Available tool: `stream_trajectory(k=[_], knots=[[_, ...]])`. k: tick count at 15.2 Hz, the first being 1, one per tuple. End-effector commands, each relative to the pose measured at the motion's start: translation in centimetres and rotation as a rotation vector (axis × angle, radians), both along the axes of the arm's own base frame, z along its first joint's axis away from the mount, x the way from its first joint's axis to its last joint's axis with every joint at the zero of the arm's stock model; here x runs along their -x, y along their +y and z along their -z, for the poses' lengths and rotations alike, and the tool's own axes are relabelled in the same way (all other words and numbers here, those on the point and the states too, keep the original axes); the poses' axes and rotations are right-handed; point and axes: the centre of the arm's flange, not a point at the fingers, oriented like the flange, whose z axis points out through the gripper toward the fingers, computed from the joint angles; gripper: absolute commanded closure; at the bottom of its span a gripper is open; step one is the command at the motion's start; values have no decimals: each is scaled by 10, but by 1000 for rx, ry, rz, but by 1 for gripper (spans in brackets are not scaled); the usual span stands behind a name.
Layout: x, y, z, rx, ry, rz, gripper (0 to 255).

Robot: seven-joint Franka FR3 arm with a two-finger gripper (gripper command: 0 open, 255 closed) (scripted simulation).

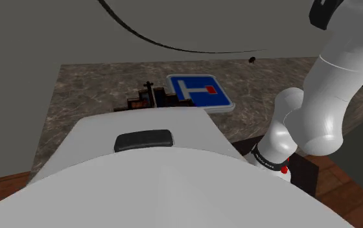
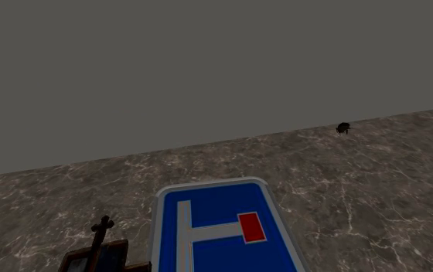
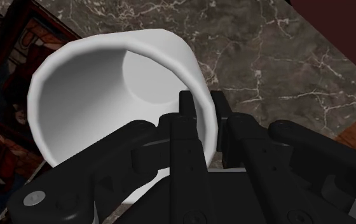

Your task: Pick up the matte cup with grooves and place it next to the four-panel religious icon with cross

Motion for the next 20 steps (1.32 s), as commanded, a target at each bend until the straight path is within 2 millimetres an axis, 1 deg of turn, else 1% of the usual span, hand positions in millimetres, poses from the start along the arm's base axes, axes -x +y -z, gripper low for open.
stream_trajectory(k=[1, 20], knots=[[1, 0, 11, -1, 0, 0, 255], [1, 0, 111, -1, 0, 0, 255]])
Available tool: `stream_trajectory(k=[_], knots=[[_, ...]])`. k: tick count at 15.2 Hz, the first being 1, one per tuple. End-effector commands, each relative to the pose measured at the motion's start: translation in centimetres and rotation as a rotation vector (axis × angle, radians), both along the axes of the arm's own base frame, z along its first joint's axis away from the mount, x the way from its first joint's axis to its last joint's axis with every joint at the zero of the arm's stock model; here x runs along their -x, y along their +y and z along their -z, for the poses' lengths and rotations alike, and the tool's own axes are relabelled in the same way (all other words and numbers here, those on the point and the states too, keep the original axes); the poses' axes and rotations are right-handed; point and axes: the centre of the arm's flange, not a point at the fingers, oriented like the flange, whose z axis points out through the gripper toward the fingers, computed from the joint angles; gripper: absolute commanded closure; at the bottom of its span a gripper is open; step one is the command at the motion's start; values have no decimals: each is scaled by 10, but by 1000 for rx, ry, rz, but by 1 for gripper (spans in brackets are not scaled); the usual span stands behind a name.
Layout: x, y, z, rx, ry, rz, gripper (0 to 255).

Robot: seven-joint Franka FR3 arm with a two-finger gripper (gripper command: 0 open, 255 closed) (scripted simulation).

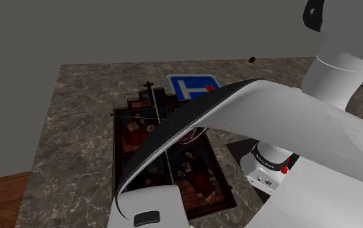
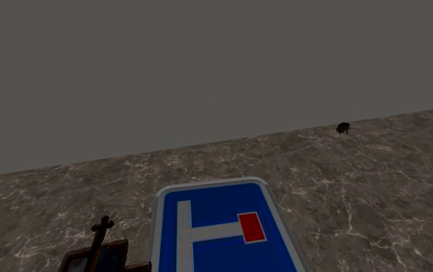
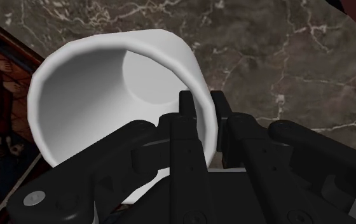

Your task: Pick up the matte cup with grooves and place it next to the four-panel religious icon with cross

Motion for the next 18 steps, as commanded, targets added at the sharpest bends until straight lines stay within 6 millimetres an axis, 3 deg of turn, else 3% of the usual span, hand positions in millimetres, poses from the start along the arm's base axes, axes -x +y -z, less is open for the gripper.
stream_trajectory(k=[1, 9, 10, 15, 18], knots=[[0, 0, 11, -1, 0, 0, 255], [0, 0, 13, -1, 0, 0, 255], [0, 0, 13, -1, 0, 0, 0], [0, 0, 13, -1, 0, 0, 0], [-1, 3, -26, -1, 0, 0, 0]])
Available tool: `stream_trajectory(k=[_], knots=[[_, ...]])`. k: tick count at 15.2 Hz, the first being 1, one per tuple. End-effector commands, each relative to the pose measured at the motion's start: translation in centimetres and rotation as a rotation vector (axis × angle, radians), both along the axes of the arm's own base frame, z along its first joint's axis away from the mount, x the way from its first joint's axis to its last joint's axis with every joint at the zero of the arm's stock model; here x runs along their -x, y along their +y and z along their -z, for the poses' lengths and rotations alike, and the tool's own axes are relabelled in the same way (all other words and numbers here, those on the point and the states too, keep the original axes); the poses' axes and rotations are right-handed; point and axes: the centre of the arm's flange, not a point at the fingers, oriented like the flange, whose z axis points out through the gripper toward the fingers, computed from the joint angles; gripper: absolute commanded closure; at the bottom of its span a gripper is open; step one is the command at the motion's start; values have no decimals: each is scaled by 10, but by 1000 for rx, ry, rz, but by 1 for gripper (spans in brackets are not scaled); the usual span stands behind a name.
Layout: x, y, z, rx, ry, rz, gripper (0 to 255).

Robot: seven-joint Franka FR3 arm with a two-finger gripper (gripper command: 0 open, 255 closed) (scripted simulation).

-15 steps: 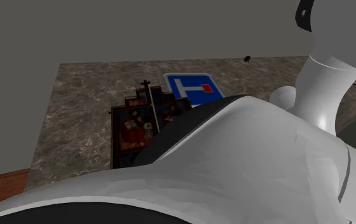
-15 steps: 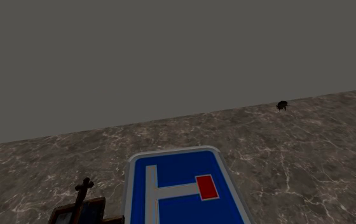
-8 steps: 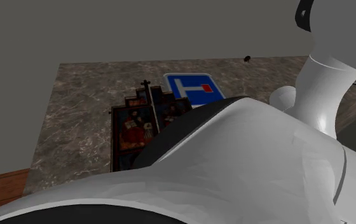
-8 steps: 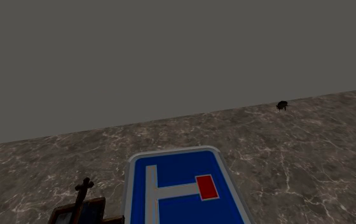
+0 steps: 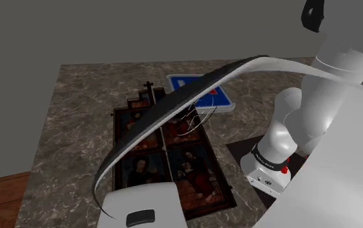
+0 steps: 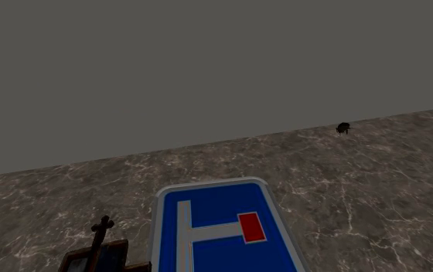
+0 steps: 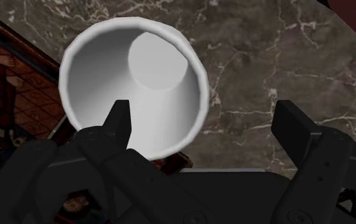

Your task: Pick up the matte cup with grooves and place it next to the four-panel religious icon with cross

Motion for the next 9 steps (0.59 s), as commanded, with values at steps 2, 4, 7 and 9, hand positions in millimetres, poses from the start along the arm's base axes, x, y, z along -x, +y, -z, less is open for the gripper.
stream_trajectory(k=[2, 4, 7, 9], knots=[[0, -1, -23, 1, 1, -1, 0], [0, -1, -23, 1, 1, -1, 0], [0, -1, -23, 1, 1, -1, 0], [0, -1, -23, 1, 1, -1, 0]])
